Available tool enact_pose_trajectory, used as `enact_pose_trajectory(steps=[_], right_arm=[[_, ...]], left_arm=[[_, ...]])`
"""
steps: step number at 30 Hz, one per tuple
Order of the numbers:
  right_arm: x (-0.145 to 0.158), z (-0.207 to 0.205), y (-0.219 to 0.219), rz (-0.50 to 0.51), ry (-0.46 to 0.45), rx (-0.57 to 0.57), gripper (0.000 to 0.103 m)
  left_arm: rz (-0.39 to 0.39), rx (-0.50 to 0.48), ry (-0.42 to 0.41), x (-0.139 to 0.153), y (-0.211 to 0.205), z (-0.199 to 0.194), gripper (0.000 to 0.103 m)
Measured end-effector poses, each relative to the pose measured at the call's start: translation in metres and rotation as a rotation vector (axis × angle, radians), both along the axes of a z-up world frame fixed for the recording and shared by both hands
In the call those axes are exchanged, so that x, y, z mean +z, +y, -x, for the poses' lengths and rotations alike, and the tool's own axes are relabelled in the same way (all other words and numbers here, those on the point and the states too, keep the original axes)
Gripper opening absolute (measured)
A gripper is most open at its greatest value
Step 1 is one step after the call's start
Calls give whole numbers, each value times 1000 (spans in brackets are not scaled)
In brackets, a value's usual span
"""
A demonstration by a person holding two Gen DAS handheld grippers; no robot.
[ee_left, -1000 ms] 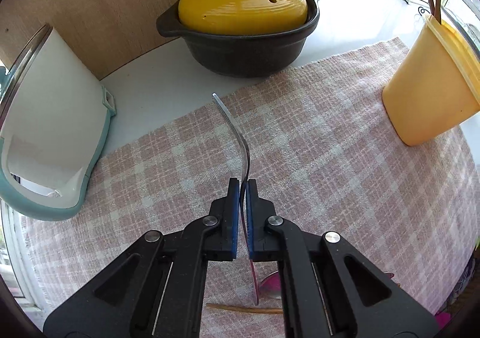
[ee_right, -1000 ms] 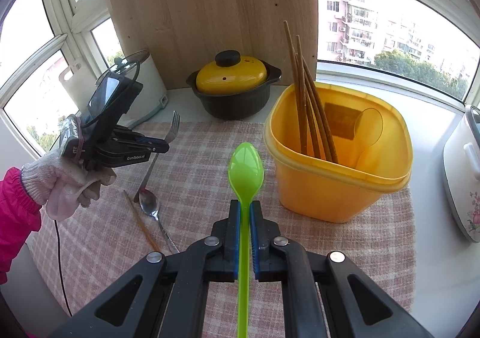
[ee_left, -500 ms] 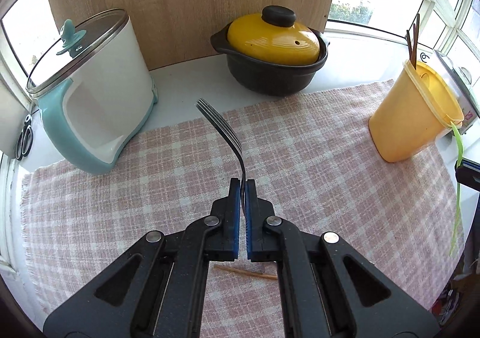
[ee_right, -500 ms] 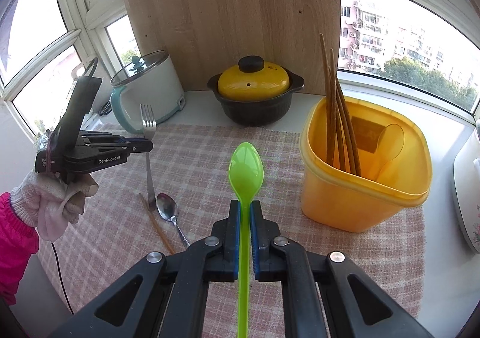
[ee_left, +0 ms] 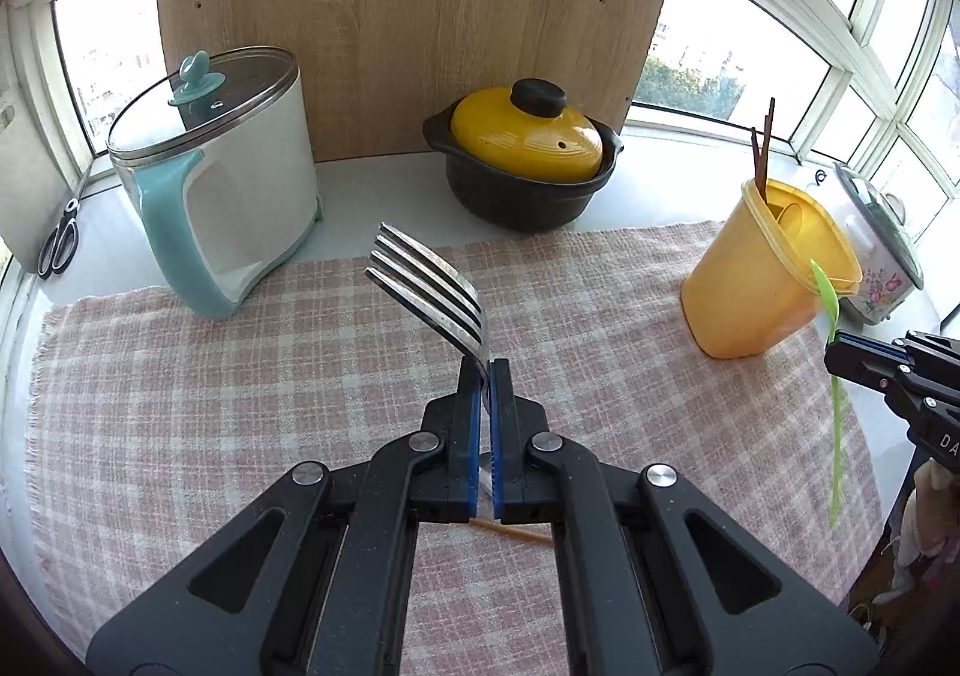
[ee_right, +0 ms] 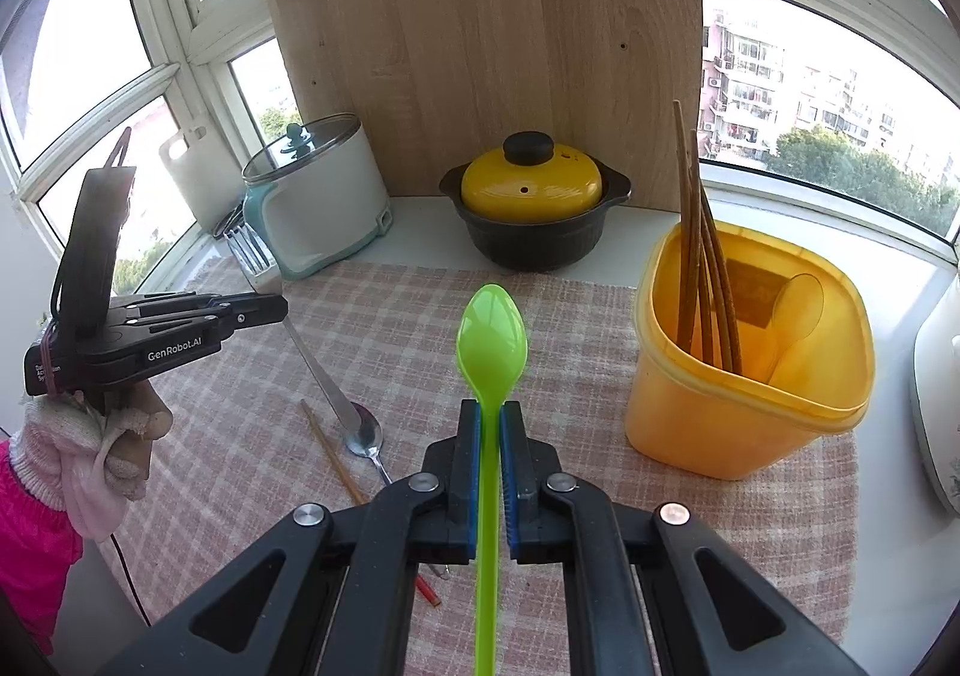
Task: Organize utensils
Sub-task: 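Carry the fork and green spoon over the yellow container with both grippers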
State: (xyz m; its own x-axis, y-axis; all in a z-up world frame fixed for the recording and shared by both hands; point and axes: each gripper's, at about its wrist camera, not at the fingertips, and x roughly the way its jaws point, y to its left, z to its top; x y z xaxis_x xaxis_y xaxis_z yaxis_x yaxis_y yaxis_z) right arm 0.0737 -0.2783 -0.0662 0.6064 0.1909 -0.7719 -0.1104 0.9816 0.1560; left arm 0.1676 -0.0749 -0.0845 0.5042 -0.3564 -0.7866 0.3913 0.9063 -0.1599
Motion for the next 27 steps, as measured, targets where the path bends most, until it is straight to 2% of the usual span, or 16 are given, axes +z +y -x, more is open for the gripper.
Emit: enact_pose_trajectory(steps=[13,27], right_arm=[[34,1,-46,10,-90,-67,4],[69,-27,-100,71,-184,-115,4]], left_arm=[[55,-125,-112,62,-55,36,0],[99,-226,-181,107,-138,31,0]])
